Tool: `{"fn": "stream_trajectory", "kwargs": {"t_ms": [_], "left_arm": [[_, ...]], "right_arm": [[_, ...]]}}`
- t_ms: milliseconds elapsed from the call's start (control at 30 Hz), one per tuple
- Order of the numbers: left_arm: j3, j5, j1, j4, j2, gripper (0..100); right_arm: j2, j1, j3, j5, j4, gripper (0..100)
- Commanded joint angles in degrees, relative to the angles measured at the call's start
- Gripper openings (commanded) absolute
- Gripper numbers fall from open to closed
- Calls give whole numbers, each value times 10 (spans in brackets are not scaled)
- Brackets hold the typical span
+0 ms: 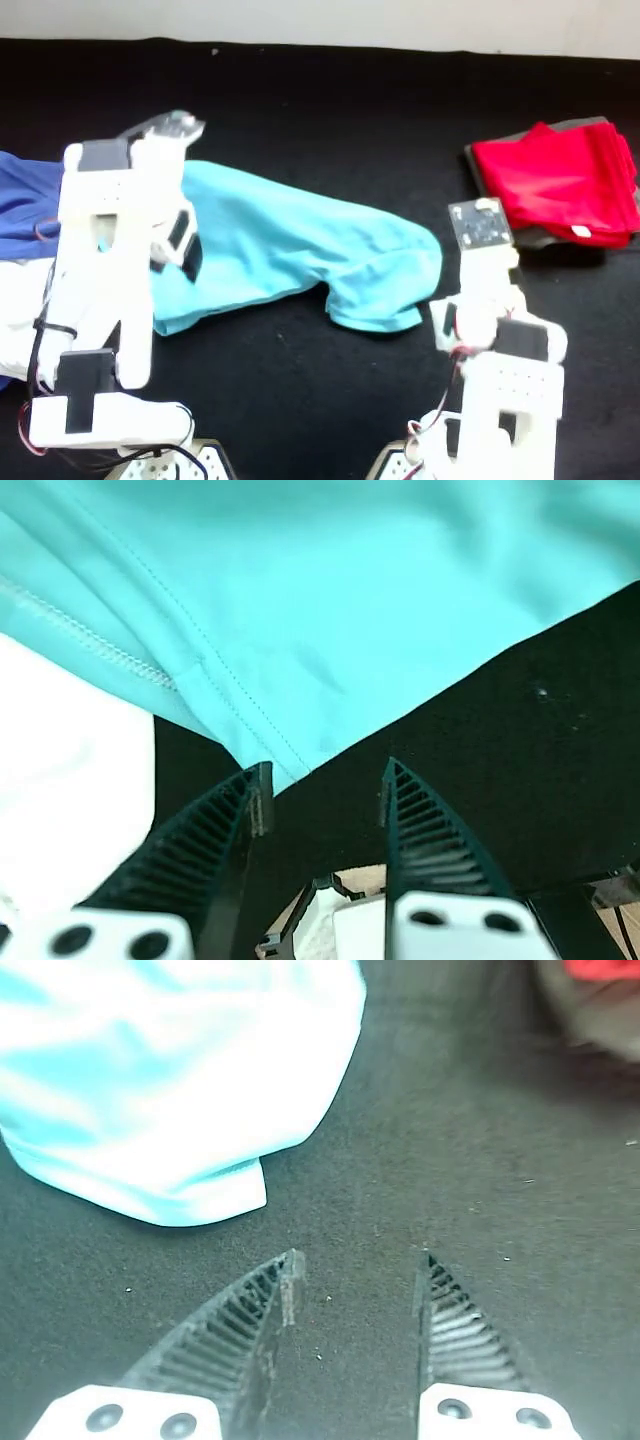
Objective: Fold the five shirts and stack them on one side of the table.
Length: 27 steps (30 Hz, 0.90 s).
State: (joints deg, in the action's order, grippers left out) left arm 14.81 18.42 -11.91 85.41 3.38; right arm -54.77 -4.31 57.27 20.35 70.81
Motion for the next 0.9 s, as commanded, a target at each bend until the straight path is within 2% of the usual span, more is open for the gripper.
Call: {"fn": "stream_trajectory", "kwargs": {"t_ms": [0,100,200,433,700,867], "left_arm": [[122,6,-9,-131,24,184],[198,6,-9,-241,24,184],[237,6,-9,-297,24,184],[216,4,-10,-312,22,182],[128,5,-15,-409,15,182],[99,6,-22,-409,-35,182]], "right_arm": [[83,5,-4,6,-36,181],[139,15,-4,6,-64,181],[176,35,-3,5,-76,181],[201,48,3,4,-105,181],[202,48,4,4,-122,181],[202,48,31,4,-163,181]]}}
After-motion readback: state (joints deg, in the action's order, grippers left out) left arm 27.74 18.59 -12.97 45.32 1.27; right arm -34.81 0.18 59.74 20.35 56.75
